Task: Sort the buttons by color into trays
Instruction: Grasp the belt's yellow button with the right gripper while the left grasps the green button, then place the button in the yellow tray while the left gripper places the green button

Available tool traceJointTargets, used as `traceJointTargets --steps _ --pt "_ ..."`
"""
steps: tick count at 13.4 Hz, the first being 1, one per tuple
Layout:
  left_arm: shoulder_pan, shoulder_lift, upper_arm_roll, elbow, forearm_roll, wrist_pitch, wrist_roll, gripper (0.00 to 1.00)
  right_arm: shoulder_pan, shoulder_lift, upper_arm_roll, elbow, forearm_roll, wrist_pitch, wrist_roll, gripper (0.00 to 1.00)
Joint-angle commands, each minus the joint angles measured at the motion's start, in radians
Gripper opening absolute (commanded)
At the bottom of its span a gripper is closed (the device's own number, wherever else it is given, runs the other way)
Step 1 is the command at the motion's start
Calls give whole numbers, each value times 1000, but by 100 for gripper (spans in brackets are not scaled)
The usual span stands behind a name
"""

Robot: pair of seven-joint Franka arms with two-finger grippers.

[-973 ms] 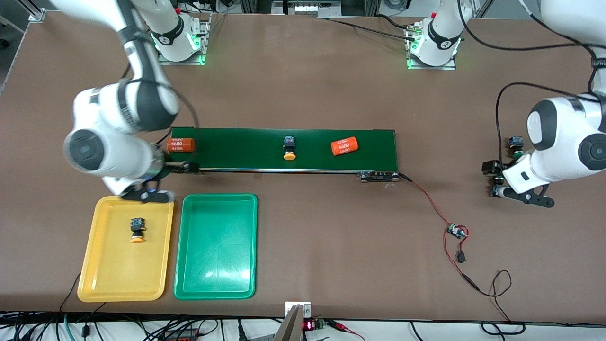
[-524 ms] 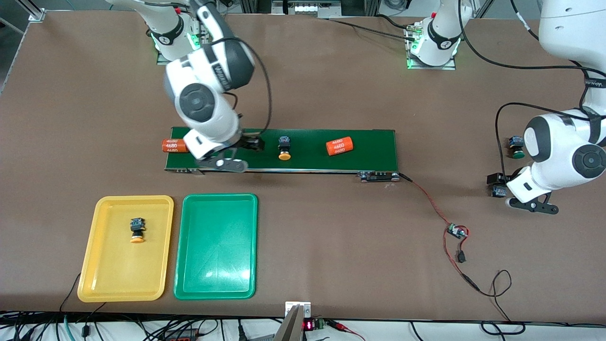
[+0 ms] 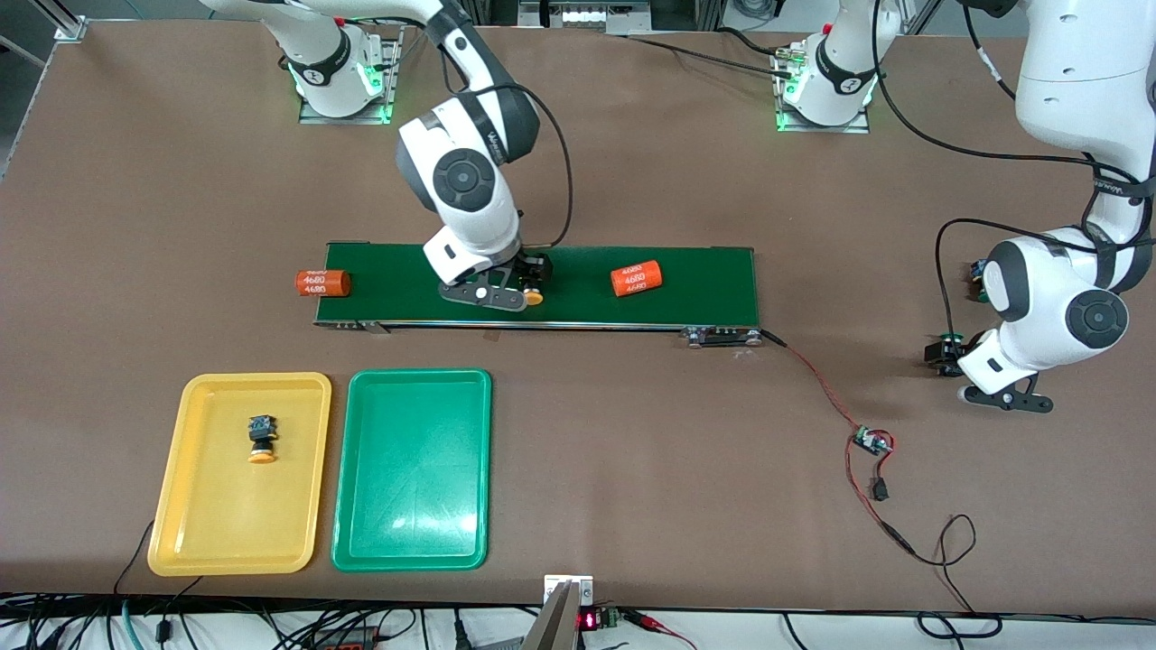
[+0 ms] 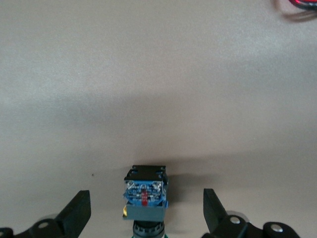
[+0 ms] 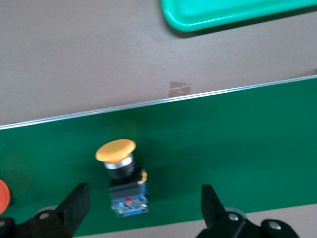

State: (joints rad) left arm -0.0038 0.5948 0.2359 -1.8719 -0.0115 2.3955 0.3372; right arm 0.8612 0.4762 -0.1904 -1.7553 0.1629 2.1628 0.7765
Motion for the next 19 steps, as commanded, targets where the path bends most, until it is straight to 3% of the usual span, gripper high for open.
traceJointTargets --steps 1,4,7,8,9,10,11,14,16,19 --pt "5 2 -1 -10 -39 14 -4 100 27 22 -8 -4 12 34 43 100" --pt "7 20 -1 -15 -39 54 5 97 24 71 -8 -6 12 86 38 100" --pt "8 30 -1 -22 -39 56 9 83 16 91 -8 -6 12 112 27 63" --pt "8 30 -1 -24 -39 54 8 81 10 93 -9 -6 12 112 27 44" --pt "8 31 -1 -24 -39 56 8 64 4 93 -9 -6 12 111 30 25" --pt "8 31 -1 -24 -39 54 8 56 -4 84 -11 -4 14 108 30 13" --pt "7 30 -1 -24 -39 48 11 41 -16 65 -14 6 14 103 29 0" --pt "-5 19 0 -21 -39 1 2 35 -103 -1 -17 51 14 77 20 0" --pt "-15 -31 -13 -4 -39 -152 -13 34 -160 -4 -32 95 1 77 12 0" --pt "-34 -117 -75 36 -41 -355 -68 34 -331 16 -34 132 3 75 -133 0"
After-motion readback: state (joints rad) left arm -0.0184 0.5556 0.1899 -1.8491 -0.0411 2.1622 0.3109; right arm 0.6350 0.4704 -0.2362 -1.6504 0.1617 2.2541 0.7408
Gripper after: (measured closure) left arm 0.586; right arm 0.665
